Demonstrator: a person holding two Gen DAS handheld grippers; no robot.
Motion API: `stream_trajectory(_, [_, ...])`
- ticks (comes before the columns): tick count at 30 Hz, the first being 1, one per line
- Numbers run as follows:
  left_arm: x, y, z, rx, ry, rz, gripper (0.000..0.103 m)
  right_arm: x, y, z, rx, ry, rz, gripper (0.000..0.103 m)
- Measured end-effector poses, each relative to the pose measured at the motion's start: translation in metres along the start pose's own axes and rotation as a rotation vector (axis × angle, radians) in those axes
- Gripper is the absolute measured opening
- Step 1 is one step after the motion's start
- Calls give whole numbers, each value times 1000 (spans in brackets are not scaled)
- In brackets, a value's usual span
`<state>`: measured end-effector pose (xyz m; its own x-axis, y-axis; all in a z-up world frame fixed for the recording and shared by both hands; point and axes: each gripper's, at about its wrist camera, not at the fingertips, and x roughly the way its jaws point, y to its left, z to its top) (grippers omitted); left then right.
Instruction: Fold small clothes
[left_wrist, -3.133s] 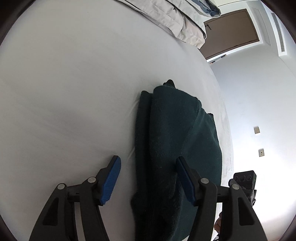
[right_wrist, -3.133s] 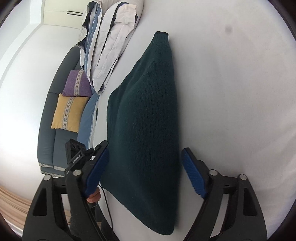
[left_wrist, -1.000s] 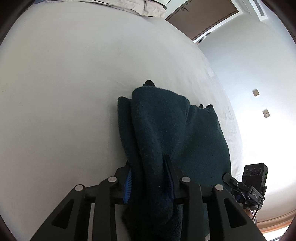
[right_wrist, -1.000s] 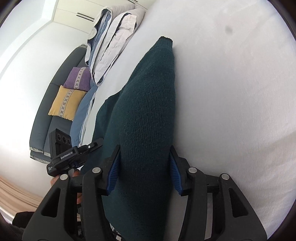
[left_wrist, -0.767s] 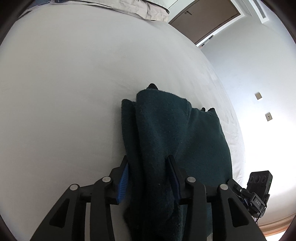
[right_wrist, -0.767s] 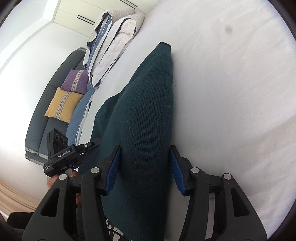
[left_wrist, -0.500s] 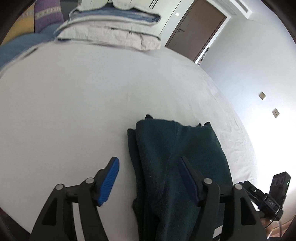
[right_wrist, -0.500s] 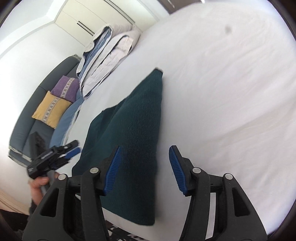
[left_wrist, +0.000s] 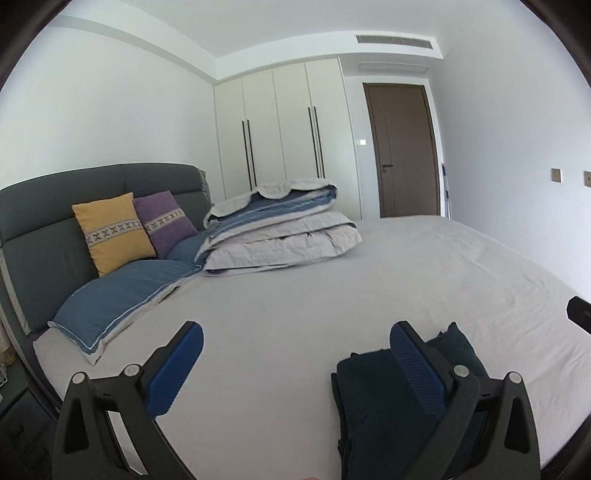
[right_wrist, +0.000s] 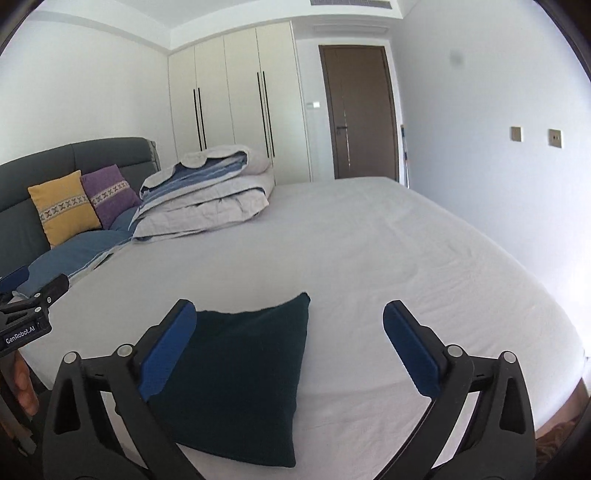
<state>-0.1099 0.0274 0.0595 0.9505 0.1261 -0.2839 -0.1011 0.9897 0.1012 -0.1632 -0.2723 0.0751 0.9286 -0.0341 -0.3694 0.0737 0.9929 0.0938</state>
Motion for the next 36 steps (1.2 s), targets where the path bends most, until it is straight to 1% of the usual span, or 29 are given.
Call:
stream_trajectory(1, [-8,4,3,-23,-16,12,103,-8,2,4,1,-15,-5,103])
stream_trajectory(3, [-12,11,8,-48,-8,15,103,-21,7,14,1,-39,-8,103])
stream_trajectory(6, [-4,15,9,-57,66,23,103,-36,14,24,-9,-43,17,103])
stream_trajectory(9, [12,16,1,-84,157,31,103,-39,22,25,-28,12,47,103])
stream_trajectory(11, [24,15,-10,-104,231,11,103,-33,26,22,-29,67,56,103])
stream_trajectory(12, [29,14,-16,-106,263,4,103,-26,28,19,-24,115,51,103])
stream_trajectory(14, [38,10,-28,-105,321,-19,103,-9,28,8,-14,181,37,103])
stream_trajectory(16, [44,6,-38,-91,360,-18,103,8,28,-5,-4,232,23,103])
stream_trajectory(18, [47,4,-46,-76,385,-15,103,21,27,-15,4,271,12,103])
stream_trajectory(21, [53,2,-54,-65,419,-10,103,32,27,-25,17,306,22,103])
stream_trajectory(25, [60,-3,-64,-49,452,-15,103,43,30,-37,3,343,24,103])
stream_trajectory(31, [66,-8,-73,-39,489,-30,103,54,37,-49,-22,380,37,103])
stream_trajectory(36, [67,-8,-77,-39,503,-31,103,62,36,-54,-31,406,42,103])
